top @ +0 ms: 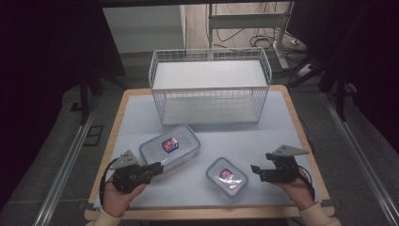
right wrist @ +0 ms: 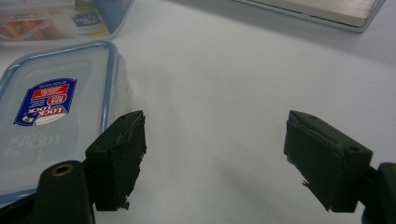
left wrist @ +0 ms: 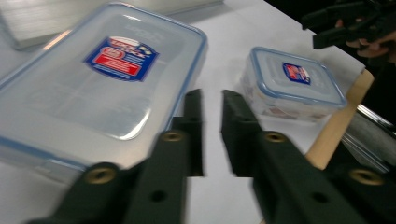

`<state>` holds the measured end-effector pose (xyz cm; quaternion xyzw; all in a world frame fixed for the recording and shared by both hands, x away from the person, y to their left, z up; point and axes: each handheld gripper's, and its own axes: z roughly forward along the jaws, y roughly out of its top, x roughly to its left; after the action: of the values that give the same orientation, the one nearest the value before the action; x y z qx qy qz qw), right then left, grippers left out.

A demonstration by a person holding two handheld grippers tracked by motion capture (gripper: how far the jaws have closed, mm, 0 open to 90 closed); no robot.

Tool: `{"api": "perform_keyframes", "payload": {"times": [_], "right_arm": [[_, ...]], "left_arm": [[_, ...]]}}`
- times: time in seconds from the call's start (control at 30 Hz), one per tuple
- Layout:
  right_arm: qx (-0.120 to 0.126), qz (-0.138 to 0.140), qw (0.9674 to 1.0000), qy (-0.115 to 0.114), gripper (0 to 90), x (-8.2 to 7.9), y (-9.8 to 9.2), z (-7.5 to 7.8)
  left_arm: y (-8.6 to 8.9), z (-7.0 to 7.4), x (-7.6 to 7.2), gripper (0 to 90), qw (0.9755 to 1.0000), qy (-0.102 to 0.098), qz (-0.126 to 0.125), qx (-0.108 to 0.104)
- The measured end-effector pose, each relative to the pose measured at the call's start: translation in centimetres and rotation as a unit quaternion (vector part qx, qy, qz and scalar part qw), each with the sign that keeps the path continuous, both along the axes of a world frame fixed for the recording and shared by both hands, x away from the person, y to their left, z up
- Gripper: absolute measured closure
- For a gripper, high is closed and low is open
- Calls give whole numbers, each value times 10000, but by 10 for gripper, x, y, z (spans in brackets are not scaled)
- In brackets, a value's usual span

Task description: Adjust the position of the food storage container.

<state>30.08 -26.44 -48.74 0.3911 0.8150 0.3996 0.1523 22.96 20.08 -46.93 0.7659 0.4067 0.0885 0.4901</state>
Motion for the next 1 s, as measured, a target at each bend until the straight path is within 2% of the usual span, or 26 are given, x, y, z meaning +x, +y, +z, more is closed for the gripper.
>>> {"api": "perform_keyframes", "payload": {"times": [0.07, 0.3, 0.33, 0.43, 0.53, 0.63, 0.87, 1.0], "right_arm": [[-1, -19, 10000, 2, 206, 1, -1, 0], [23, -109, 9999, 36, 209, 4, -6, -1], [25, -107, 9999, 38, 208, 4, -6, -1], [14, -83, 10000, 31, 208, 4, -5, -1], [-14, -81, 10000, 46, 208, 5, -5, -2], [-50, -60, 9999, 78, 208, 6, -3, -4], [-83, -62, 9999, 91, 208, 8, 0, -5], [-91, -65, 9999, 73, 208, 8, 0, -5]], "left_arm": [[-5, -3, 1, 899, 9999, 54, -91, 41], [-22, -14, -1, 900, 9987, 276, -247, 347], [-26, -19, -1, 900, 9978, 390, -288, 460], [-30, -30, 1, 900, 9959, 602, -282, 611], [-29, -38, 3, 900, 9945, 710, -205, 744], [-22, -44, 7, 900, 9941, 781, -16, 756], [-14, -47, 9, 900, 9934, 767, 178, 836], [-7, -49, 12, 900, 9934, 843, 229, 746]]}}
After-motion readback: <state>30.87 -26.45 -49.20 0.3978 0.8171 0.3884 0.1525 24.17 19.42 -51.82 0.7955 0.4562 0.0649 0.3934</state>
